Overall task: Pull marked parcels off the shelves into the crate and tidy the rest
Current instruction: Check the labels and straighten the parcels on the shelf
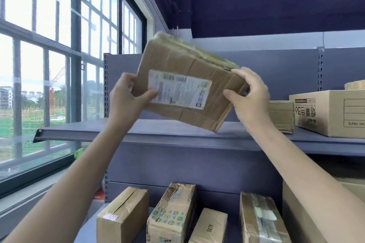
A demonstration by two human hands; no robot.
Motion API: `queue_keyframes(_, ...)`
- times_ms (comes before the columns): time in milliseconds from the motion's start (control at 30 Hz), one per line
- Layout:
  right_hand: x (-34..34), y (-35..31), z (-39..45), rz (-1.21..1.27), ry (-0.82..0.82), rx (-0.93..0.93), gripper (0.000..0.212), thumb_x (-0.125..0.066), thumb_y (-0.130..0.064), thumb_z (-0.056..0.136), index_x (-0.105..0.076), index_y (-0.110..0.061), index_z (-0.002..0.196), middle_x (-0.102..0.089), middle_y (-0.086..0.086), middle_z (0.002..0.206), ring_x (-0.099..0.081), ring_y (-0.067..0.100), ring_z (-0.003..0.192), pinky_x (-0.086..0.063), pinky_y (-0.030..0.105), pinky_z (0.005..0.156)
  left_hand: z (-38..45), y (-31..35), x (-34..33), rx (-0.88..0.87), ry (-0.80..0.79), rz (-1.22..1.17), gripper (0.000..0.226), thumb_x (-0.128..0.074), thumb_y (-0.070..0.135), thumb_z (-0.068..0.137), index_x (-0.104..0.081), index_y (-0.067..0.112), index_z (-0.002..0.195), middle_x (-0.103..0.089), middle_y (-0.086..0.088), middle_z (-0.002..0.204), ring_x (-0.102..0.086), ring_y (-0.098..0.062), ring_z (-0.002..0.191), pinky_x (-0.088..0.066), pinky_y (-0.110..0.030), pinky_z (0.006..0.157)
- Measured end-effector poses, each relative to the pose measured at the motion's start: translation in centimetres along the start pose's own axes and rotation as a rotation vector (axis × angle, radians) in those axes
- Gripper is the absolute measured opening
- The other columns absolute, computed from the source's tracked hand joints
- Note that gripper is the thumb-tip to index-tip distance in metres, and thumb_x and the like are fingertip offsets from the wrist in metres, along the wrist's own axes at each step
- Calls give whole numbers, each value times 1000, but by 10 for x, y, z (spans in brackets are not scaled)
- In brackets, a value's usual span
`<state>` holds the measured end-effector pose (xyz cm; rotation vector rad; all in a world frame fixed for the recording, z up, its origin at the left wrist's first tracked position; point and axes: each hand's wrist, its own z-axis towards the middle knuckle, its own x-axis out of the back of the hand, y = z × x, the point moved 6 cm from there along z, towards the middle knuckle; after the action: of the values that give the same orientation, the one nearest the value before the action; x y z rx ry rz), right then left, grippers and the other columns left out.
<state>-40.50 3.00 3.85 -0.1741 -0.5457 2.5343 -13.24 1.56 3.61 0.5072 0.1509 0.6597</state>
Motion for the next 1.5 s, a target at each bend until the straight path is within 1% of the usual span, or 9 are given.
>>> queue_keyframes(233, -15, -13, 0, -124, -104, 62, 49, -64, -3, 82, -53, -16, 128, -47, 0, 137, -40, 13, 127, -38, 23, 102, -4, -12, -5, 70, -27, -34, 51, -77, 22, 73, -47, 13, 113, -58, 1, 100, -58, -17, 91, -51, -36, 79)
queue_keyframes(400, -31, -13, 2, -289, -204, 152, 64, -63, -2, 83, -37, -15, 140, -28, 6, 151, -22, 17, 140, -12, 10, 101, 4, -13, -4, -15, -38, 39, 93, -77, 23, 73, -17, 25, 144, -45, -4, 135, -49, -20, 117, -42, -36, 93)
queue_keyframes(533, -41, 2, 5, -160, -264, 10, 83, -64, -4, 83, -15, -20, 148, -19, -1, 155, -17, 15, 142, -20, 17, 104, 11, -15, -12, -26, -126, 90, 100, -77, 24, 74, -9, 27, 147, -37, -4, 144, -41, -20, 127, -38, -43, 104)
queue_keyframes(667, -54, 25, -4, -158, -360, -111, 94, -67, -5, 81, -3, -21, 149, -19, -3, 155, -26, 15, 139, -25, 10, 92, 6, -33, -26, 15, -228, 137, 98, -77, 16, 74, -12, 24, 147, -40, -4, 143, -46, -24, 125, -38, -49, 105)
queue_keyframes(867, -58, 36, -4, -342, -408, -76, 93, -65, -4, 82, -1, -15, 149, -8, -1, 157, -12, 15, 143, -2, -2, 84, 3, -36, -37, -36, -245, 251, 92, -71, 7, 78, -12, 14, 147, -30, -5, 149, -34, -22, 132, -31, -28, 99)
queue_keyframes(1000, -65, 43, -2, -421, -462, -95, 95, -65, -3, 82, 3, -17, 149, -4, 1, 158, -12, 20, 144, -13, 6, 94, 6, -50, -52, -6, -318, 363, 93, -71, 14, 79, -8, 12, 148, -2, -7, 158, -20, -26, 142, -25, -36, 110)
queue_keyframes(1067, -69, 47, 0, -424, -471, -111, 96, -65, -2, 82, 3, -18, 149, -4, 0, 158, -14, 20, 143, -17, 4, 88, 10, -57, -58, 4, -343, 405, 94, -71, 16, 79, -8, 12, 148, -1, -8, 158, -25, -29, 139, -30, -39, 107)
queue_keyframes(1233, -75, 55, 4, -385, -481, -135, 100, -68, -3, 79, 2, -17, 148, -7, 0, 158, -14, 20, 143, -23, 26, 110, 18, -66, -71, 4, -387, 473, 93, -71, 16, 80, -7, 10, 147, 2, -10, 158, -34, -35, 133, -38, -42, 101)
queue_keyframes(1500, -85, 66, 6, -348, -509, -183, 103, -66, 2, 79, 6, -21, 148, -2, -2, 158, -16, 20, 143, -29, 14, 91, 22, -79, -82, 46, -404, 463, 91, -64, 11, 85, 1, 10, 148, 11, -14, 157, -28, -35, 137, -35, -40, 103)
